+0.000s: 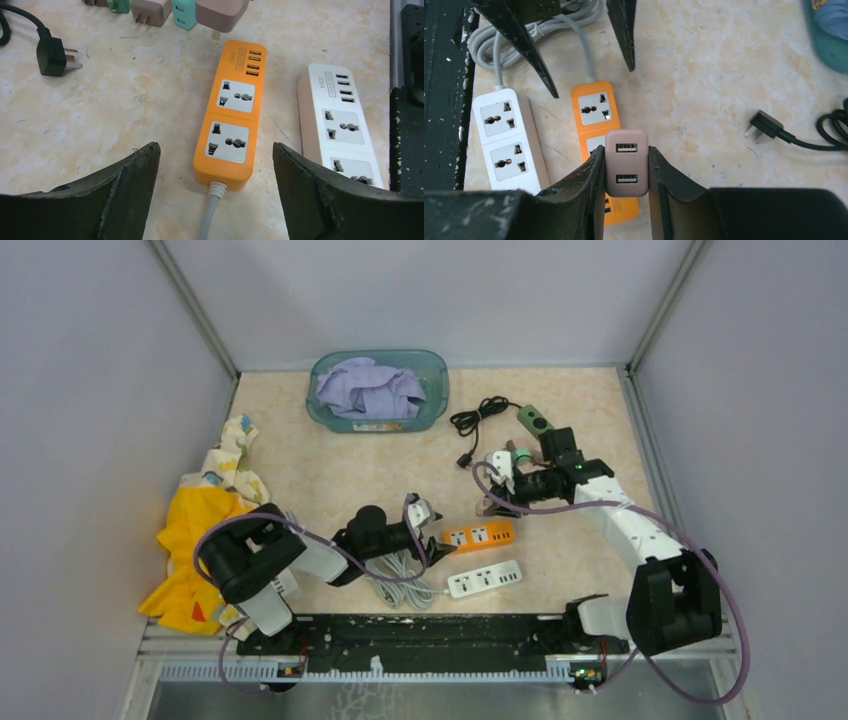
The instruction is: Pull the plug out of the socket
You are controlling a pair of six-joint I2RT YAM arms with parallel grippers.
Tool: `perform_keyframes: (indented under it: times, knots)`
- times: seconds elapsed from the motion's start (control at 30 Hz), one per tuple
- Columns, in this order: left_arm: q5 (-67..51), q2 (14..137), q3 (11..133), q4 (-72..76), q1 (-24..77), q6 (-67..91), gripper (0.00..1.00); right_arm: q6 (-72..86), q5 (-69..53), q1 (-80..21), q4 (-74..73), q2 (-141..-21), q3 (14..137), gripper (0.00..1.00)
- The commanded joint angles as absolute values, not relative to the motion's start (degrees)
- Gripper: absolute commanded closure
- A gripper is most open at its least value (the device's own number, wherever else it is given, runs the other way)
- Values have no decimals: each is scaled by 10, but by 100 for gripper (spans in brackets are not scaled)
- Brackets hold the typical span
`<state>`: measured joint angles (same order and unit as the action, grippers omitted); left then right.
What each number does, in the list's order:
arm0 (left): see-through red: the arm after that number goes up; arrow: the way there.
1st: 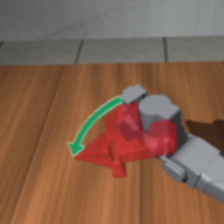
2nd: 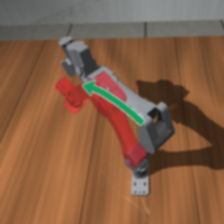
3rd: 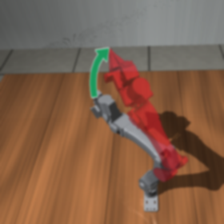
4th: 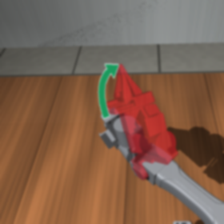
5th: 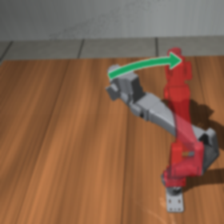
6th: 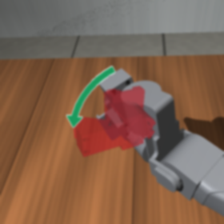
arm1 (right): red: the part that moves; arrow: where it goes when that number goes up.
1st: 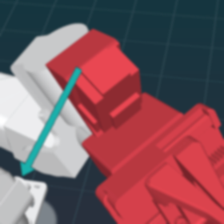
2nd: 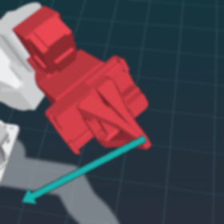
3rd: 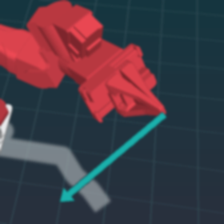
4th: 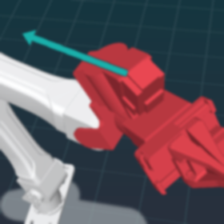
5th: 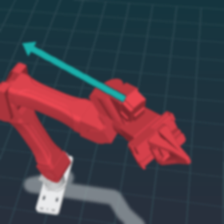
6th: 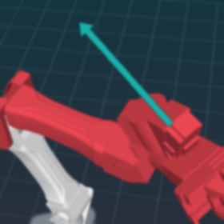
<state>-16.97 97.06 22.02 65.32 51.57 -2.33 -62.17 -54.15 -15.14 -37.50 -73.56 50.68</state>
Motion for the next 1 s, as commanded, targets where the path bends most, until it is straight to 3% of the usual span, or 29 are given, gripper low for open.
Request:
perform_keyframes:
  times: [0.0,0.3,0.97]
  knots:
    - [-168,916,205,615,512,-2,12,-583,-574,-116,-341,-697,527,100]
    - [-124,794,224,432,509,32,12,-499,-561,-59,-261,-667,504,100]
    - [-76,644,206,324,507,70,12,-390,-534,37,-168,-645,478,100]
